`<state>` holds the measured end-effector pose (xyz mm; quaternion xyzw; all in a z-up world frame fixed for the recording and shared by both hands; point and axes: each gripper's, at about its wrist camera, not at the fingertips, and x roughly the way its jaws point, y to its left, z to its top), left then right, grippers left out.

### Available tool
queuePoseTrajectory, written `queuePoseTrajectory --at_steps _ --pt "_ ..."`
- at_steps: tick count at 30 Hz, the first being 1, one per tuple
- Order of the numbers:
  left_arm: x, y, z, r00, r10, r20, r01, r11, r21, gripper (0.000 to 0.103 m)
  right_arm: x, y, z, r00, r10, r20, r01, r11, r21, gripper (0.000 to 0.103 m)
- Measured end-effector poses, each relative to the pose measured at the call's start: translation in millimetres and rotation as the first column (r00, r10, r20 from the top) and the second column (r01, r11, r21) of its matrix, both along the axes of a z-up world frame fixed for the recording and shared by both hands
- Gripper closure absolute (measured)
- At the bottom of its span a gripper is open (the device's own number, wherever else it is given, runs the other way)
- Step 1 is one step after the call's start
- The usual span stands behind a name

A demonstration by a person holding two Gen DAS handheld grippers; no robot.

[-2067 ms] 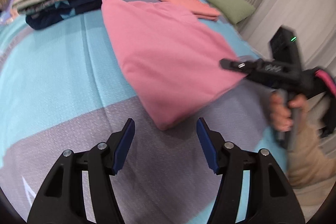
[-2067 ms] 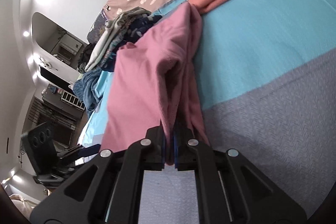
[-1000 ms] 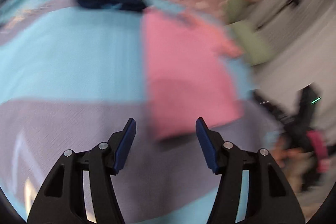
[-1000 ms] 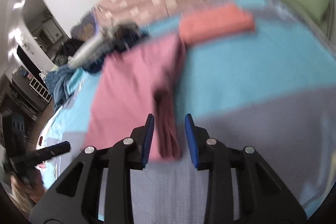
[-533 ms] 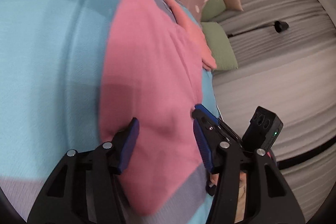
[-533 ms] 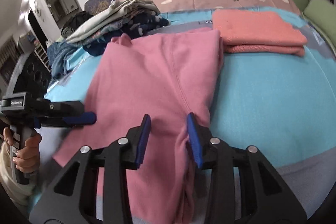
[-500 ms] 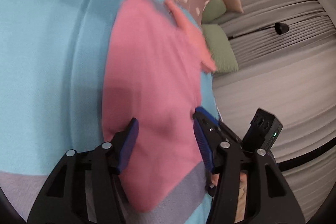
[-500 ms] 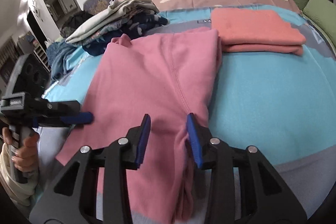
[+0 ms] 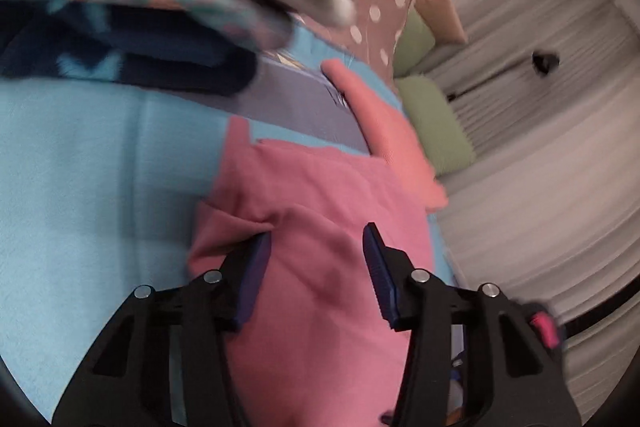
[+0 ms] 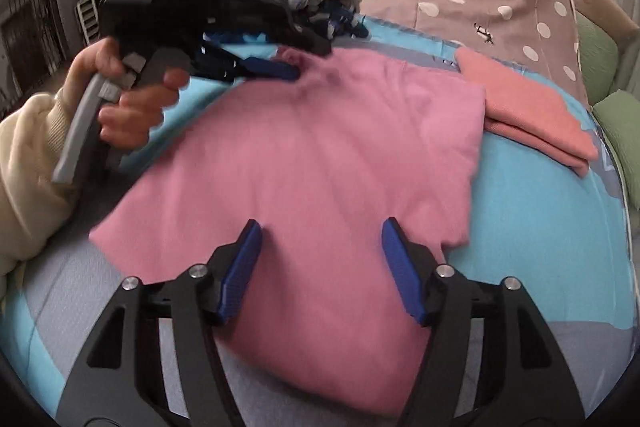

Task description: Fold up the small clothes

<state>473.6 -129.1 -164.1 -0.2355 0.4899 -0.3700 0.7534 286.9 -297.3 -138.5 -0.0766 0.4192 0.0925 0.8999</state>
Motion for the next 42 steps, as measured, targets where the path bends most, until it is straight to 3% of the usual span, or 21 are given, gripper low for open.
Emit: queuePoseTrajectory --at_steps 2,3,4,7,11,12,14,17,20,24,26,31,36,39,42 --pt "3 8 11 0.997 0.06 0.04 -0.062 0.996 0.057 0.05 4 -3 7 1.0 0.017 -0.026 -0.017 1.0 -0.011 0.037" --pt "3 10 17 0.994 0.074 0.075 -0.08 0.994 0.079 0.043 9 -7 16 1.0 0.01 -0.025 -0.01 1.0 0.022 0.037" --pt "5 10 22 0.992 0.081 0.097 -0.089 0.992 0.088 0.042 12 -11 24 1.0 -0.001 -0.006 0.001 0.998 0.061 0.037" --pt "12 7 24 0.995 0.051 0.086 -0.055 0.997 0.052 0.042 36 -24 41 0.998 -0.048 0.034 0.042 0.985 0.167 0.037" --pt "25 6 15 0.993 0.066 0.094 -0.076 0.991 0.107 0.042 75 -24 18 0.998 -0.043 -0.036 0.049 0.977 0.207 0.037" --pt "31 3 12 0.993 0.081 0.081 -0.09 0.988 0.124 0.042 80 -24 6 0.997 -0.04 -0.07 0.053 0.978 0.201 0.037" --pt "37 12 6 0.992 0.112 0.05 -0.117 0.986 0.119 0.042 75 -24 -4 0.999 -0.014 -0.045 0.021 0.984 0.177 0.036" --pt "34 27 12 0.989 0.15 0.018 -0.151 0.978 0.145 0.042 73 -25 8 0.996 -0.028 -0.079 0.039 0.989 0.143 0.036" --pt "22 38 23 0.994 0.11 -0.016 -0.107 0.984 0.144 0.041 59 -28 34 1.0 -0.024 -0.014 0.026 0.98 0.198 0.033" --pt "13 45 27 0.995 0.058 -0.087 -0.049 0.994 0.098 0.041 61 -16 52 0.998 0.01 0.061 -0.014 0.997 0.082 0.031" --pt "6 44 22 0.989 0.008 -0.147 -0.001 0.999 0.051 0.041 69 -19 62 0.997 0.02 0.072 -0.026 0.996 0.089 0.031" --pt "-35 28 -11 0.957 -0.088 -0.276 0.107 0.993 0.054 0.04 76 -31 51 0.998 0.049 -0.031 -0.039 0.961 0.274 0.03" --pt "-76 30 -22 0.898 -0.192 -0.395 0.193 0.98 -0.039 0.039 65 -26 12 0.989 0.066 -0.133 -0.028 0.962 0.272 0.029" --pt "-94 24 -33 0.845 -0.259 -0.468 0.237 0.966 -0.107 0.038 57 -29 5 0.991 0.076 -0.108 -0.044 0.959 0.279 0.029" --pt "-99 12 -40 0.84 -0.269 -0.471 0.23 0.963 -0.14 0.036 61 -34 2 0.991 0.072 -0.111 -0.032 0.945 0.326 0.027"
